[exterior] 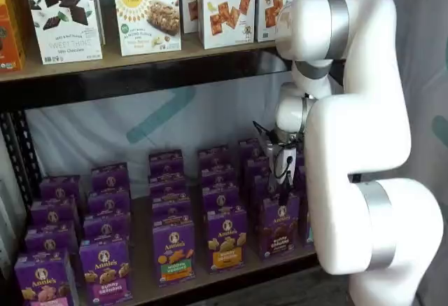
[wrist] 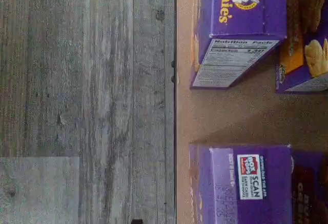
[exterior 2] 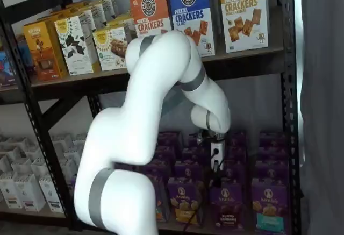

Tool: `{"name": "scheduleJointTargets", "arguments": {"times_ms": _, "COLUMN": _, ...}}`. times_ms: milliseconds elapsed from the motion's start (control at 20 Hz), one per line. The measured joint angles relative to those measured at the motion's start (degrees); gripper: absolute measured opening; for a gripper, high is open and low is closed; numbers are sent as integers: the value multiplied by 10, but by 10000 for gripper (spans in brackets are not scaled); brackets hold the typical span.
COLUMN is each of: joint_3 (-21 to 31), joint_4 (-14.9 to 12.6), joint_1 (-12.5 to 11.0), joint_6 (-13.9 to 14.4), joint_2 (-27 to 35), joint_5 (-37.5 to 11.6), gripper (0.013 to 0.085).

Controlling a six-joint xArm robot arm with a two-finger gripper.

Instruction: Pick up the purple box with a brown patch in the center, on the bottom shelf, the fifth box from the left

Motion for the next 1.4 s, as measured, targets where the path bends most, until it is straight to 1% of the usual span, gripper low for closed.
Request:
{"name": "scheduleJointTargets", "arguments": {"times_ms": 50, "joint_3": 0, "joint_4": -5, "joint_1": -1, "joint_6": 4, "joint_2": -2, "joint_5": 8, "gripper": 850}}
{"name": "scheduleJointTargets", "arguments": {"times_ms": 100, "joint_3": 7, "joint_4": -16, "joint_1": -4, "joint_6": 11, "joint_2": -12, "joint_5": 24, "gripper": 850}}
{"name": "scheduleJointTargets", "arguments": {"times_ms": 250, "joint_3": 41, "joint_4": -31, "joint_1": -11, "joint_6": 15, "joint_2": -44, "joint_5": 30, "gripper": 850}}
{"name": "scheduleJointTargets", "arguments": {"times_ms": 450, "joint_3": 60, "joint_4": -37, "joint_1": -18, "joint_6": 14, "joint_2": -62, "joint_5": 34, "gripper": 850}}
{"name": "scheduleJointTargets", "arguments": {"times_ms": 650, "joint_3": 61, "joint_4": -43, "joint_1": -22, "joint_6": 15, "joint_2": -62, "joint_5": 37, "gripper": 850}}
{"name": "scheduleJointTargets", "arguments": {"times_ms": 950, "joint_3": 26, "joint_4": -45, "joint_1": -21, "joint_6": 18, "joint_2": -36, "joint_5": 56, "gripper": 850}}
{"name": "scheduleJointTargets", "arguments": {"times_ms": 1250, "joint_3": -28, "joint_4": -46, "joint_1": -16, "joint_6": 25, "joint_2": 0, "joint_5": 81, "gripper": 850}}
{"name": "scheduleJointTargets", "arguments": {"times_ms": 1400, "joint_3": -55, "joint_4": -52, "joint_1": -15, "joint_6": 31, "joint_2": 19, "joint_5": 91, "gripper": 850}}
